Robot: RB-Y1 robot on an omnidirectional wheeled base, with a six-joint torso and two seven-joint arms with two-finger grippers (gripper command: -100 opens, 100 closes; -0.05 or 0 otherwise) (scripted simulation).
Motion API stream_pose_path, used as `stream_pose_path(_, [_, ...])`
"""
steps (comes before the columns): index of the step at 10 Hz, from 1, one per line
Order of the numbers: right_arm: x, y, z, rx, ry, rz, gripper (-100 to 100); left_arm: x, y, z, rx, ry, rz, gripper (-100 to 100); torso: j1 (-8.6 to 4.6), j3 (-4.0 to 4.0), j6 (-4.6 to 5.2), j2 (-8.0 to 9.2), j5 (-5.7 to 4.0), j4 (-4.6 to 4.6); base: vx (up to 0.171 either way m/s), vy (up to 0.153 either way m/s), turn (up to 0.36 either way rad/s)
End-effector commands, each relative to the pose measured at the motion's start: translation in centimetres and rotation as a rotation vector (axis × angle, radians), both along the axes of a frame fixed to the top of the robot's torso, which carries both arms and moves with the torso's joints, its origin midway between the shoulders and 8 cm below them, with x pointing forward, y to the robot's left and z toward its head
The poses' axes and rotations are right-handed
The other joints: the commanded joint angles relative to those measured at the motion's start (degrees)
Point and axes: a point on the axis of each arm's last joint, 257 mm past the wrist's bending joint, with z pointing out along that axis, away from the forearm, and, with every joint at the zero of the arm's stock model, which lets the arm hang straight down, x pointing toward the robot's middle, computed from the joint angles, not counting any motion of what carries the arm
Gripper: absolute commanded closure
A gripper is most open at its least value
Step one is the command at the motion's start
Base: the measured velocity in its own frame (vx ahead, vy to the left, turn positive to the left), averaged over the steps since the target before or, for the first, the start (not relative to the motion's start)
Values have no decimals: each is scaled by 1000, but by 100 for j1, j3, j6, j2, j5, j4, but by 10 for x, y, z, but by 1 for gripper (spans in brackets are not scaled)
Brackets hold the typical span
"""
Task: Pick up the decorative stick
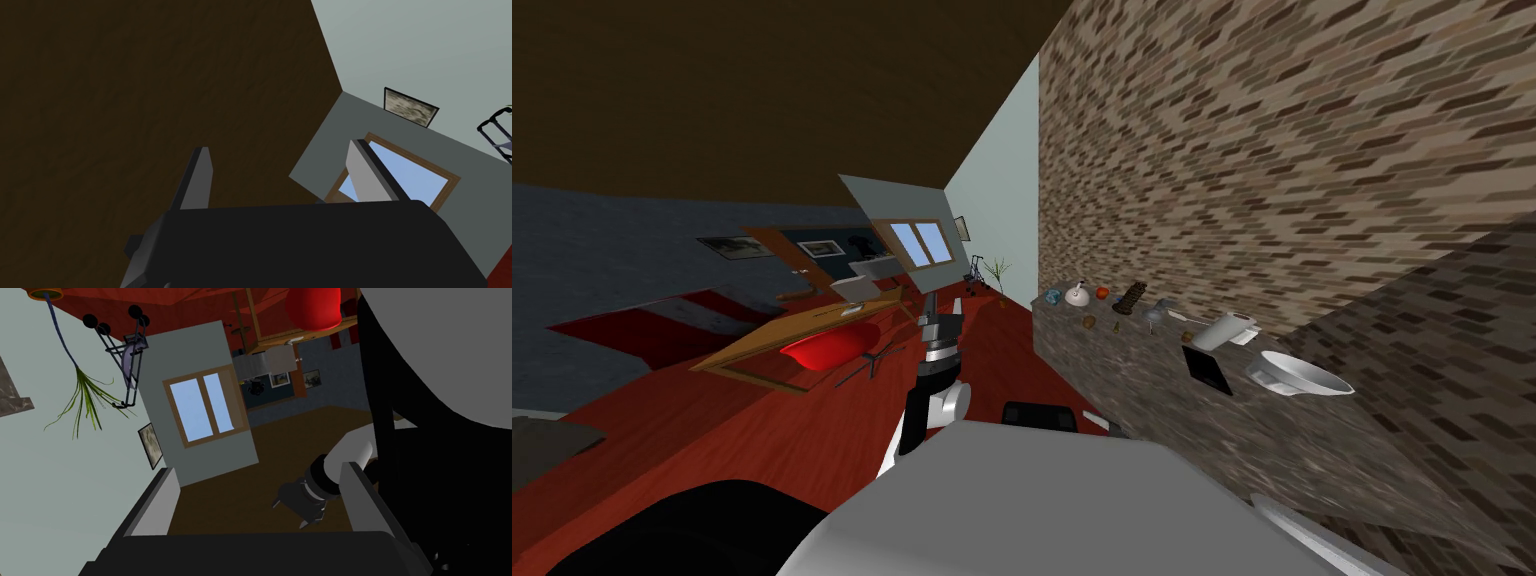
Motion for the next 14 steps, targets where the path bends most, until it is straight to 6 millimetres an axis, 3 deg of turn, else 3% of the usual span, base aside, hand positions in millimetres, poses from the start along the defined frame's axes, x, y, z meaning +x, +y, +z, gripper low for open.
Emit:
stream_pose_path(1, [-11,-8,-8,-59,-13,41,-100,0,0,0,0,0,0,0,0,0,0,0,0,0,-5,14,87])
stream_pose_path(2, [-14,-12,-10,-74,-9,52,-100,0,0,0,0,0,0,0,0,0,2,-1,1,0,0,6,-15])
stream_pose_path(3, [-26,-21,-24,-133,-13,85,-100,0,0,0,0,0,0,0,-2,-1,4,-1,0,0,6,17,139])
stream_pose_path(5, [-31,-31,-27,-168,-12,113,-100,0,0,0,0,0,0,0,-1,-3,2,-5,1,-1,3,6,58])
stream_pose_path(8, [-56,-65,-55,-315,-17,200,-100,0,0,0,0,0,0,0,-1,-4,3,-7,1,-1,11,16,143])
stream_pose_path(10, [-60,-76,-57,-351,-24,233,-100,0,0,0,0,0,0,0,1,-6,3,-11,1,-2,16,9,43])
stream_pose_path(13, [-79,-123,-78,-508,-34,328,-100,0,0,0,0,0,0,0,-3,-7,4,-12,0,-2,26,8,162])
stream_pose_path(14, [-80,-129,-78,-526,-42,347,-100,0,0,0,0,0,0,0,-3,-10,0,-17,-1,-3,32,5,97])
